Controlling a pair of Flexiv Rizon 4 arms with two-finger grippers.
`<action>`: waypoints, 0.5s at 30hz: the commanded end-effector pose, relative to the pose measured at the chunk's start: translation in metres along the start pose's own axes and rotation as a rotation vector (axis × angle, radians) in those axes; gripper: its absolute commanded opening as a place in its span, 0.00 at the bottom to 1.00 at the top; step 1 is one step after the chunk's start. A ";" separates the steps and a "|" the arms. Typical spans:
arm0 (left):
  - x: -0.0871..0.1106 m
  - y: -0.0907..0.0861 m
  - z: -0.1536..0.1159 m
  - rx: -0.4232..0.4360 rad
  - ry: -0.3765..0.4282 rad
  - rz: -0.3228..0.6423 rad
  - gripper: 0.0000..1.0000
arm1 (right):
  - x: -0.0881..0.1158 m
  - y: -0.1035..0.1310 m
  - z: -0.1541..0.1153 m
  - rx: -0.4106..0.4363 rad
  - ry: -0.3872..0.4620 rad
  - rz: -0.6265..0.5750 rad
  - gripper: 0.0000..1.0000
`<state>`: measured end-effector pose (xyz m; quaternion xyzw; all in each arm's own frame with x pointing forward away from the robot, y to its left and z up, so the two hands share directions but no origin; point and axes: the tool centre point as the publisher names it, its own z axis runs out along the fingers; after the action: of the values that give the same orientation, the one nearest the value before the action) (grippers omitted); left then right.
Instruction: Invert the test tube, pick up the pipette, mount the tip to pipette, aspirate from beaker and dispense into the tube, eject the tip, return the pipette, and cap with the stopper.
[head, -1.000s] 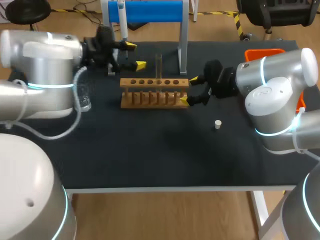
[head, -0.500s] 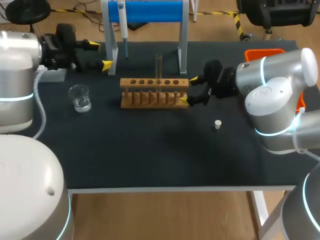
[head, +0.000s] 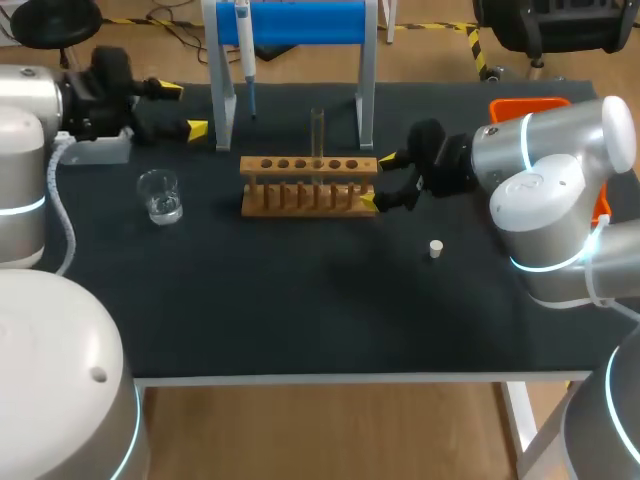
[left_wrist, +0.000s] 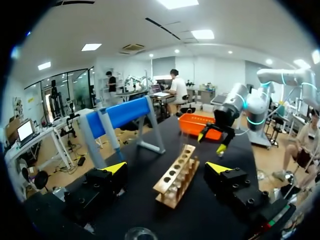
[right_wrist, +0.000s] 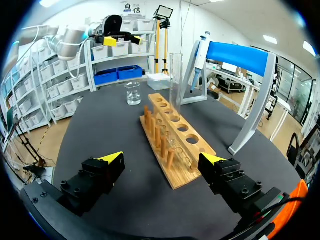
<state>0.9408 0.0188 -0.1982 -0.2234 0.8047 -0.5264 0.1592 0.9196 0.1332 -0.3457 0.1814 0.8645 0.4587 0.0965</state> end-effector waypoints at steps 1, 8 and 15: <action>-0.008 0.013 -0.030 0.006 -0.070 -0.016 1.00 | 0.000 0.000 -0.001 0.003 0.003 0.000 1.00; -0.058 0.048 -0.102 -0.036 -0.247 -0.084 1.00 | 0.000 0.000 -0.001 0.003 0.003 0.000 1.00; -0.102 0.083 -0.148 -0.044 -0.393 -0.189 1.00 | 0.000 0.000 -0.001 0.003 0.003 0.000 1.00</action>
<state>0.9482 0.2013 -0.2143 -0.3969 0.7485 -0.4640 0.2587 0.9196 0.1332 -0.3457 0.1814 0.8645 0.4587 0.0965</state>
